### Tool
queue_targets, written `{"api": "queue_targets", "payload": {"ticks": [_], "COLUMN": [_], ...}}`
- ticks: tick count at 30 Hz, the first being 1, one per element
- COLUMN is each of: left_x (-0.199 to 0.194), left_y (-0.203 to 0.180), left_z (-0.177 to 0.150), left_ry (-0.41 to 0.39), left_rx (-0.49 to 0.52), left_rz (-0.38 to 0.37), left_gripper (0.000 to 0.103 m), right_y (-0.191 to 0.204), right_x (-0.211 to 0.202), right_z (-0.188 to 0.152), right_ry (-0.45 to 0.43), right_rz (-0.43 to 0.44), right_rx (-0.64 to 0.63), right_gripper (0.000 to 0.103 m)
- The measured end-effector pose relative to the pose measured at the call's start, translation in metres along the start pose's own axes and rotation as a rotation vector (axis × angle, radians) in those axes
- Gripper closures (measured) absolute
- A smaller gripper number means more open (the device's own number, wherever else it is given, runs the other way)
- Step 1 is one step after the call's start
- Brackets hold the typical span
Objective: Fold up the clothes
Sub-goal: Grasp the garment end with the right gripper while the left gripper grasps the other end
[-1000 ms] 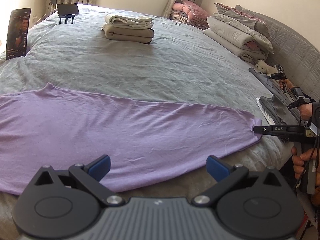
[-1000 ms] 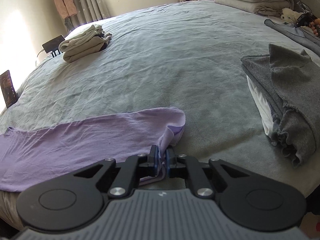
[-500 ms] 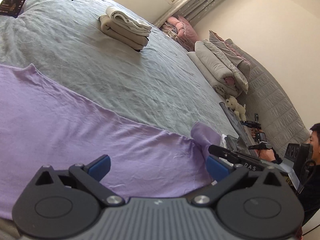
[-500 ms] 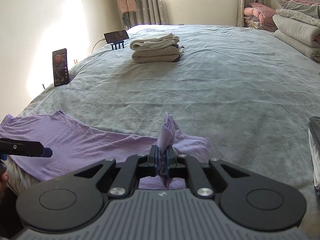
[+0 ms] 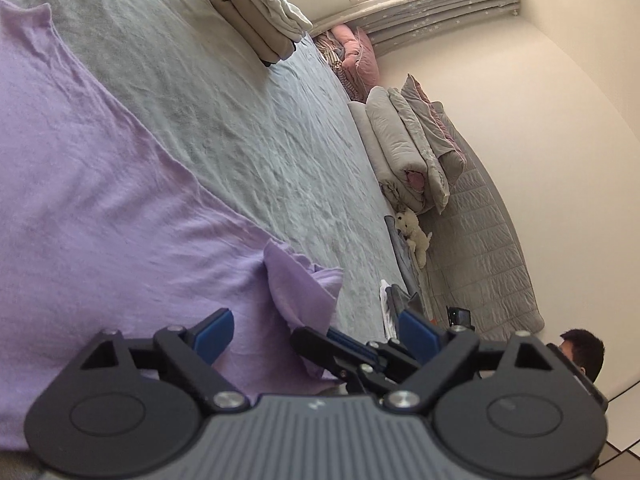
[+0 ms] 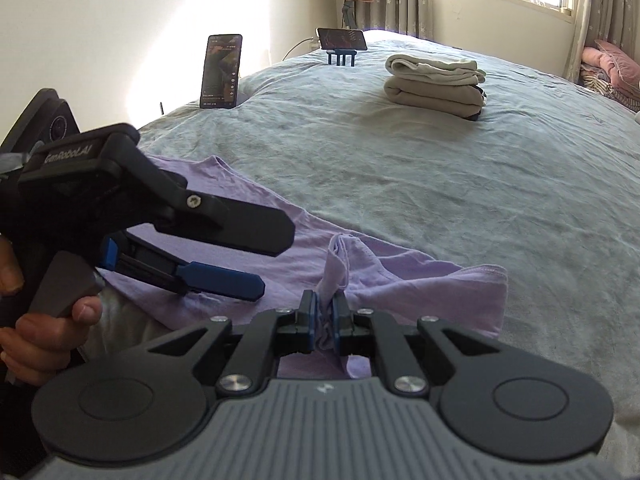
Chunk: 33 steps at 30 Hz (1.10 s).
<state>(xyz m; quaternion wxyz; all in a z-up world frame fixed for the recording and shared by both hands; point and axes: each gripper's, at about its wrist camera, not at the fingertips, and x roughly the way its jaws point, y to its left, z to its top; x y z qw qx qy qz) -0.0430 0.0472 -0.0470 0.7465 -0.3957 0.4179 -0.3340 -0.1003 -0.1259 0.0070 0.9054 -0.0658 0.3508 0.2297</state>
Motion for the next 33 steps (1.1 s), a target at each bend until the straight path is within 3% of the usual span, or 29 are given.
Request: {"api": "queue_targets", "payload": {"ticks": [4,7,9,10,19,33], "left_x": [0.013,0.023,0.026,0.027,-0.009,-0.093], "left_y": [0.002,0.002,0.001,0.001,-0.007,0.006], "left_z": [0.005,0.008,0.009,0.008,0.012,0.047], "left_ry": [-0.001,-0.012,-0.031,-0.045,-0.204,-0.296], "left_rx": [-0.053,-0.071,-0.067,-0.061,0.046,0.125], "left_rz": [0.026,0.101,0.153,0.175,0.232,0.327], "left_gripper": [0.026,0.059,0.092,0.100,0.100,0.100], "right_y": [0.013,0.017,0.018,0.019,0.037,0.083], "right_x": [0.000,0.001,0.002,0.002,0.007,0.042], "right_z": [-0.003,-0.004,-0.004,-0.004,0.003,0.049], "right_ry": [0.006,0.008,0.008,0.008,-0.038,-0.069], "right_rz": [0.009,0.015,0.016,0.015,-0.009,0.177], "right_rx": [-0.065,-0.087,-0.090,-0.089,-0.088,-0.011], "right_gripper": [0.093,0.093,0.093,0.093,0.093,0.093]}}
